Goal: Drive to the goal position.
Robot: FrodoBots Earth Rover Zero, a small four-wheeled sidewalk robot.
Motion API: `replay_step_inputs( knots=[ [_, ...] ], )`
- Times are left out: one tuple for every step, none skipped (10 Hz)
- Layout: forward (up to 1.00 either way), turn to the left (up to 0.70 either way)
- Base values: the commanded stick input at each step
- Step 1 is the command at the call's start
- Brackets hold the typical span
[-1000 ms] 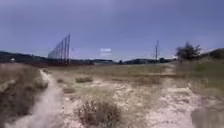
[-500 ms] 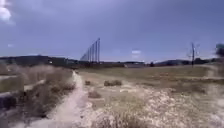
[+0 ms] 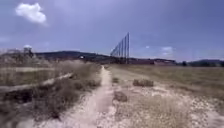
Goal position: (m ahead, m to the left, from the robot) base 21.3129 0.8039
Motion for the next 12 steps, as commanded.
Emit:
replay_step_inputs(
  knots=[
    [0.70,0.26],
    [0.70,0.00],
    [0.70,0.00],
    [0.70,0.00],
    [0.70,0.00],
    [0.70,-0.12],
    [0.70,-0.26],
    [0.70,-0.27],
    [0.70,-0.27],
    [0.70,-0.27],
    [0.70,-0.22],
    [0.70,-0.13]
  ],
)
